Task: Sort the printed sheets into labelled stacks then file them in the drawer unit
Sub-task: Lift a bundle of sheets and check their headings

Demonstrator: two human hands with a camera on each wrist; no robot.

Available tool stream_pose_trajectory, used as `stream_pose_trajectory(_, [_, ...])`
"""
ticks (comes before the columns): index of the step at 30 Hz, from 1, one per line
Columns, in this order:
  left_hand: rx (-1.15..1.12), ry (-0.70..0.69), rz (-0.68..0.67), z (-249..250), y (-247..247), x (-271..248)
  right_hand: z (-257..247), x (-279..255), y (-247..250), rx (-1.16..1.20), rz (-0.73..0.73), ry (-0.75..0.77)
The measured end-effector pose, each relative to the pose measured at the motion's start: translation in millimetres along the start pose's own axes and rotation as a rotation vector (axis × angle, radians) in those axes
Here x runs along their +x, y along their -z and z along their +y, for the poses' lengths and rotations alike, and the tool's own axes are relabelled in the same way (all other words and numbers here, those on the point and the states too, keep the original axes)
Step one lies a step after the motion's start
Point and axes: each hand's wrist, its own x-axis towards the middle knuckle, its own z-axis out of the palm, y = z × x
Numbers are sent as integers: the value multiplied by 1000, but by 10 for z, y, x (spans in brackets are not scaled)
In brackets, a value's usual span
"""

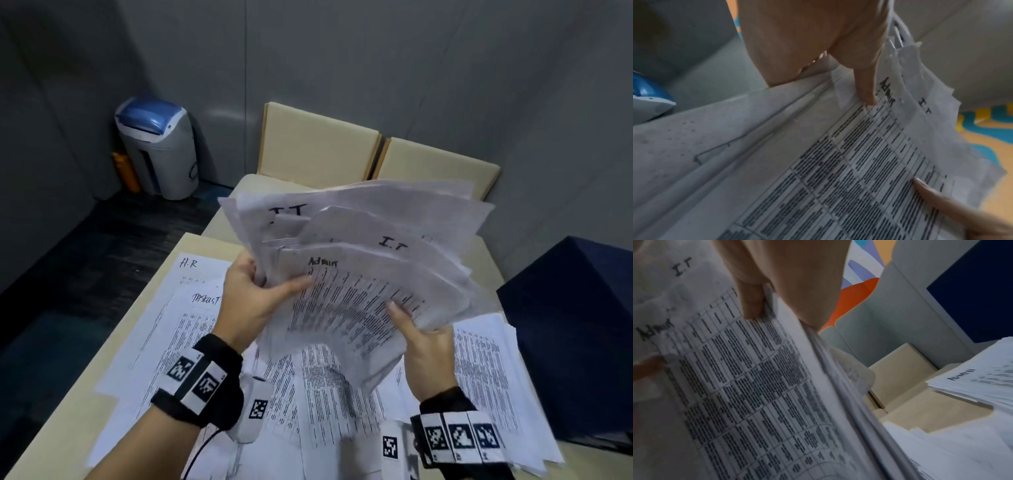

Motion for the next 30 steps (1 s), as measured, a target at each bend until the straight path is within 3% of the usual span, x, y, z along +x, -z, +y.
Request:
stream_pose_trajectory(3, [4, -94, -62, 145, -46, 12, -14, 47, 66, 12, -12, 46])
stream_pose_trajectory(7, [4, -86, -110, 201, -158, 79, -121, 89, 1, 12, -121, 80])
stream_pose_trajectory(11, [109, -186, -39, 188, -118, 163, -61, 173, -39, -21, -71, 70])
stream_pose_trajectory(13, [98, -136, -19, 104, -27, 214, 39, 199, -34, -19, -22, 8])
stream_pose_trajectory(16, [-13, 79, -102, -79, 126, 236, 146, 199, -51, -36, -72, -76])
stream_pose_trajectory(19, [147, 86, -145, -239, 200, 242, 125, 186, -64, -101, -170, -103])
stream_pose_trajectory(23, [99, 98, -64, -219, 185, 279, -235, 304, -36, -8, -105, 47])
stream_pose_trajectory(26, [65, 121, -92, -191, 195, 246, -602, 401, -105, 99, -159, 221])
stream_pose_trajectory(30, [70, 150, -96, -324, 282, 156, -670, 475, -277, 6, -98, 317])
